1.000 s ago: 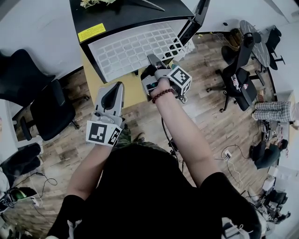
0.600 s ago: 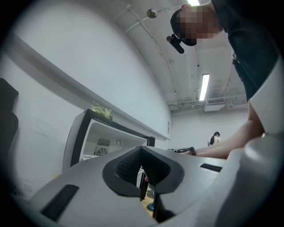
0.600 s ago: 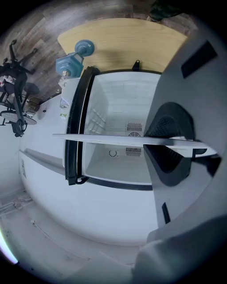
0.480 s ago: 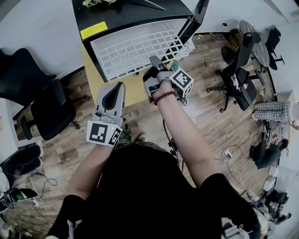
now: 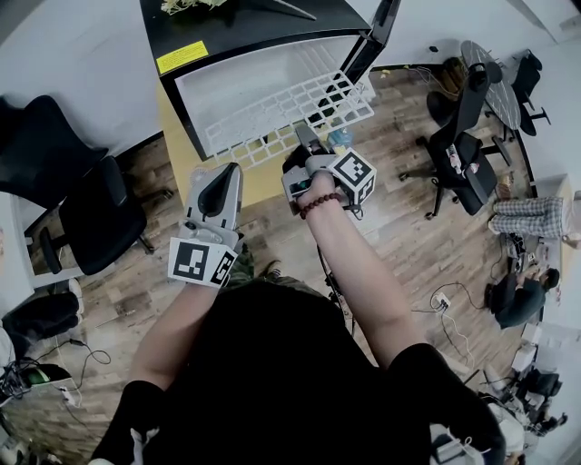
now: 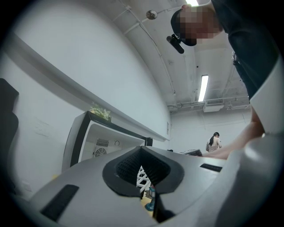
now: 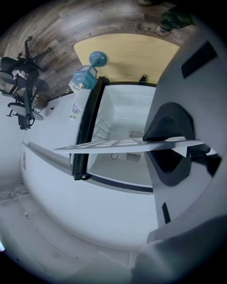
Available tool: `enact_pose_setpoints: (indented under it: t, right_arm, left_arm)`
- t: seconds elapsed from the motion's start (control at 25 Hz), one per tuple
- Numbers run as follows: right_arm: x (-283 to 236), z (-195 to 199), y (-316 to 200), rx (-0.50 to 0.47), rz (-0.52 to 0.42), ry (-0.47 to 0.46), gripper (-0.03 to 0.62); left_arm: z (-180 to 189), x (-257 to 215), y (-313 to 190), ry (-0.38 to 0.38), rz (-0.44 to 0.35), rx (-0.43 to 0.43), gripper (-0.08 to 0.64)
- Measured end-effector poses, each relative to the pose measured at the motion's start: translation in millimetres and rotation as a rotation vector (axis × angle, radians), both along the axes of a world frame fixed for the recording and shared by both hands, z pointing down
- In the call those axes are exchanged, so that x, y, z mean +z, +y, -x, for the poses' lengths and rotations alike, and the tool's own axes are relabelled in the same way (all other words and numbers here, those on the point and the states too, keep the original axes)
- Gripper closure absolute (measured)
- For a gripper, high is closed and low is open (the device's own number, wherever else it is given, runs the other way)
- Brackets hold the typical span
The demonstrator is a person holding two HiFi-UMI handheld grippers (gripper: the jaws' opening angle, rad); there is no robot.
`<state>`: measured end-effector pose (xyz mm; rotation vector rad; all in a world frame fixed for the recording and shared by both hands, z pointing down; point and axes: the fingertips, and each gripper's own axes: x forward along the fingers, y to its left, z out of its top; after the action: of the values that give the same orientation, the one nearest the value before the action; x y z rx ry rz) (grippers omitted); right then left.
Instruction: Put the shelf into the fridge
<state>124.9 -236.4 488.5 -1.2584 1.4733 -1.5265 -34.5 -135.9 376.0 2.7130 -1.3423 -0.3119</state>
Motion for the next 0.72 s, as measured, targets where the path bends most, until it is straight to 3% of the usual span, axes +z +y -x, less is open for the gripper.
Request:
enact_pose_setpoints:
  t: [0.16, 0.44, 0.72]
  right_arm:
    - [-6, -1, 6, -0.027, -0.033, 0.093, 0.555]
    - [-24, -6, 18, -0.096, -0.144, 0.390, 0.554]
    - [-28, -15, 27, -0.107, -0.184, 0.566, 0.554]
  left_arm:
    - [-4, 2, 2, 0.000, 0.007, 0.011, 0.541]
    - [-7, 3, 7, -0.003, 0.009, 0.018, 0.541]
    - [-9, 2, 7, -0.005, 0.006, 0.027, 0.541]
